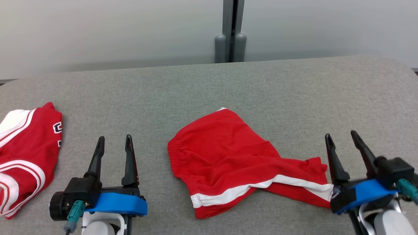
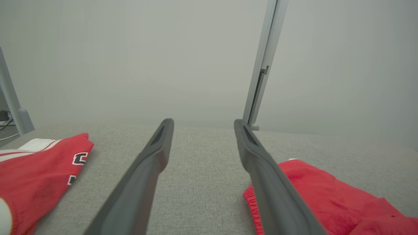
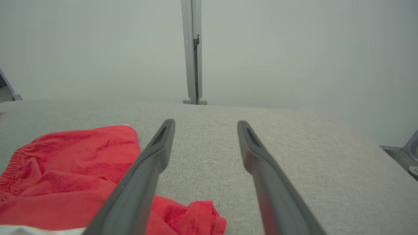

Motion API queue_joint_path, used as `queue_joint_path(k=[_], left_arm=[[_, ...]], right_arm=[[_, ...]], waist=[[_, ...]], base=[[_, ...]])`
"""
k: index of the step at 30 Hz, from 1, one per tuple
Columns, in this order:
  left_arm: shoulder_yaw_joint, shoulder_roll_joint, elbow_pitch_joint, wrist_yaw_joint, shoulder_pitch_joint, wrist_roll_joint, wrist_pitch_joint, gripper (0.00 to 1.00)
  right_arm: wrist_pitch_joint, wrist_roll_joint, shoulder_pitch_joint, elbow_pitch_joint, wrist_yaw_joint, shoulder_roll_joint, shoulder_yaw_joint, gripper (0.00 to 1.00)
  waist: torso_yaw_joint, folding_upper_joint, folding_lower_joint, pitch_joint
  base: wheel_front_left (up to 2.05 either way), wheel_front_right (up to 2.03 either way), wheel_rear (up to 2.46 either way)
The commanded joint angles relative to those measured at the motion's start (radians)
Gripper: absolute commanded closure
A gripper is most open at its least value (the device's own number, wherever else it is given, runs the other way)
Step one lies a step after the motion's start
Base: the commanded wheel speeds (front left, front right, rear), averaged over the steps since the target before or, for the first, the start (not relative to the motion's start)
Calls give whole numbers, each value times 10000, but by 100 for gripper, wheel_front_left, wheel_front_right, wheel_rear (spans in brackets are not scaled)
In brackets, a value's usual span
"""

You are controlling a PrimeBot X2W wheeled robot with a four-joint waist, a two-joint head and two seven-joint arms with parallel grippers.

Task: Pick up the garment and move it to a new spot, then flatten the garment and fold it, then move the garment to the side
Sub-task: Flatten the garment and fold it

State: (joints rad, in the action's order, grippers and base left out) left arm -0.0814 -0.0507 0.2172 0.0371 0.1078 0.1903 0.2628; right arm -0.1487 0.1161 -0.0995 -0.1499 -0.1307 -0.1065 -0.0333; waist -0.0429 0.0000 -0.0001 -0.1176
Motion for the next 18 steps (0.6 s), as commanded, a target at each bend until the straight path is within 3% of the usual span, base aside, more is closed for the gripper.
queue_joint_path(k=[1, 9, 18], left_arm=[[-49, 4, -6, 46, 3, -73, 29, 0], [-240, 4, 28, 25, 194, 66, 29, 0], [-426, 6, -12, -54, 349, 176, 28, 0]], right_arm=[[234, -34, -335, -34, -1, -191, 47, 0], [1601, 3, -1019, -959, -1, -750, 175, 0], [2243, -26, -1087, -2621, -1, -992, 302, 0]], waist=[[55, 0, 1, -12], [453, 0, 1, -177], [788, 0, 1, -539]], base=[[0, 0, 0], [0, 0, 0], [0, 0, 0]])
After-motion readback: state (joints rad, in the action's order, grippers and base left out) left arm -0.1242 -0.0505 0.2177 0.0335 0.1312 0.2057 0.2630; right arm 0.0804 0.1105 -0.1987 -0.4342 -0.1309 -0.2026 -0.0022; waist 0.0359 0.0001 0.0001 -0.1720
